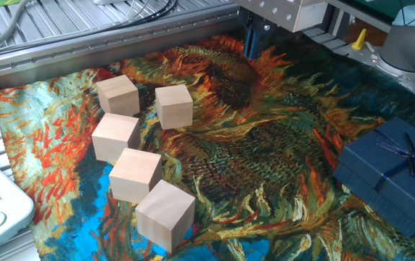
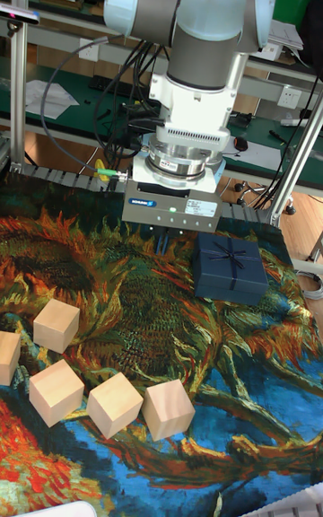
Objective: Stack the blocks in a vertical line of five
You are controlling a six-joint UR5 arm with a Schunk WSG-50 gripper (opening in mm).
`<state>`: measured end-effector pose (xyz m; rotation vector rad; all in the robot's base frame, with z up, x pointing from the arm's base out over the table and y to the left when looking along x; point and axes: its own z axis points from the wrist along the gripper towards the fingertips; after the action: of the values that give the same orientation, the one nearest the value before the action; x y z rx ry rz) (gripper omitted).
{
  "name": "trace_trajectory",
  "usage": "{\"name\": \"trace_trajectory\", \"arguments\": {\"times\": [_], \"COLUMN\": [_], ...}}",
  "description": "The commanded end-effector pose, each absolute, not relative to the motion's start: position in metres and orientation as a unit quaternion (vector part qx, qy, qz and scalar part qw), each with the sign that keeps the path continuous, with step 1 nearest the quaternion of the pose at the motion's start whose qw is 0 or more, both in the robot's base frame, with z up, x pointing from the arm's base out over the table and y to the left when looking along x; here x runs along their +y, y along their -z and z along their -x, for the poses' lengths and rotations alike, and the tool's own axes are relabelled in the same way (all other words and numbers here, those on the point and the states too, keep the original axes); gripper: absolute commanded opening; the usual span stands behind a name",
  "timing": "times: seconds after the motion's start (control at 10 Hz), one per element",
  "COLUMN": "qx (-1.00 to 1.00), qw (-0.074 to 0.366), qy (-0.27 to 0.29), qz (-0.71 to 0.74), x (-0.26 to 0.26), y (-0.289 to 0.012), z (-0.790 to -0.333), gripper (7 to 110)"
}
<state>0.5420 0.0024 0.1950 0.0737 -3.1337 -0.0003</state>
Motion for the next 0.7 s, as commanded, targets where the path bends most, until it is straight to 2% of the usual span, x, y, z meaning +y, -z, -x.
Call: {"name": "trace_trajectory", "arguments": {"times": [0.0,0.6], "qx": [-0.999,-0.999], "qw": [0.012,-0.028], "qy": [0.008,-0.006], "qz": [-0.029,-0.028], "x": [0.005,0.004], "y": [-0.197,-0.183], "z": [-0.537,-0.557], "gripper": [7,7]}}
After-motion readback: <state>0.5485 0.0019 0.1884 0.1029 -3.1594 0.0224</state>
